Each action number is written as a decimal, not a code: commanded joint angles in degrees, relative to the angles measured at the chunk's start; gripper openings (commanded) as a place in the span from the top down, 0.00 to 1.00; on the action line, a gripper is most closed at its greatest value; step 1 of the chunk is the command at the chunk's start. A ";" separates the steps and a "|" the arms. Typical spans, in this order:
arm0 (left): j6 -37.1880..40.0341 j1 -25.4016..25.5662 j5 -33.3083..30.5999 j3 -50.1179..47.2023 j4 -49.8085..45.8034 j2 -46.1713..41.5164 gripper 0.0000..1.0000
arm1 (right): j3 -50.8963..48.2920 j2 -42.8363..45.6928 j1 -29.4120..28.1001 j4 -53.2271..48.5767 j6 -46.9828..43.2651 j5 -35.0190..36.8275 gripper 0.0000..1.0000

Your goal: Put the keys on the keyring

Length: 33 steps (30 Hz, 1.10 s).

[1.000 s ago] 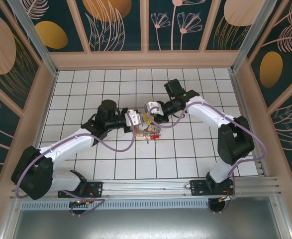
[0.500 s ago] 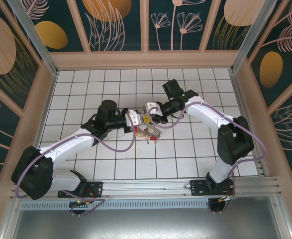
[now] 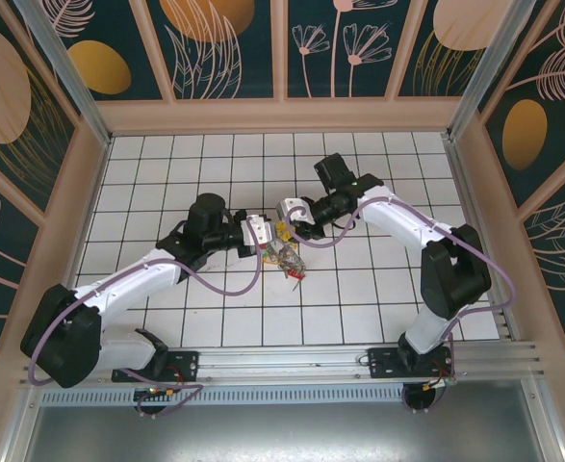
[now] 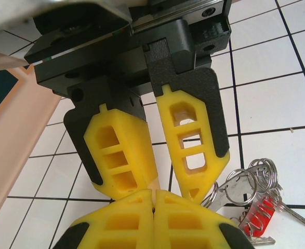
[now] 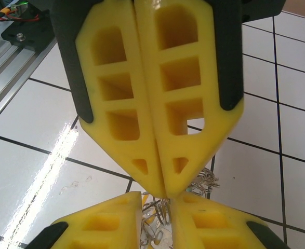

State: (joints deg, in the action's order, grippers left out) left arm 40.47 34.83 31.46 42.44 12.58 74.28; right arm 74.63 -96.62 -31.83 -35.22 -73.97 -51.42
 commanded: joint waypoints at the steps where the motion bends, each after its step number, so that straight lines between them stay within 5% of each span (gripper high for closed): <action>1: 0.97 -0.46 0.20 0.63 0.71 -1.24 1.00 | 0.12 -0.84 -0.09 -1.43 0.43 -1.05 0.81; 12: 1.00 -0.42 0.58 0.37 0.72 -1.51 1.00 | -1.45 -1.19 -0.08 2.42 5.08 1.09 0.76; 20: 1.00 -0.45 0.63 0.36 0.62 -1.51 1.00 | -2.34 -1.10 0.02 5.60 7.44 1.79 1.00; 33: 7.18 -0.95 -5.26 -0.24 -7.08 -3.03 1.00 | -8.72 4.25 3.33 11.63 10.78 -5.34 1.00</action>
State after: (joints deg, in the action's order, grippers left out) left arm 43.81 34.48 29.06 42.26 8.45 72.97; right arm 68.16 -95.33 -30.09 -25.30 -64.90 -52.95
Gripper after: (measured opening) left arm 0.066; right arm 0.047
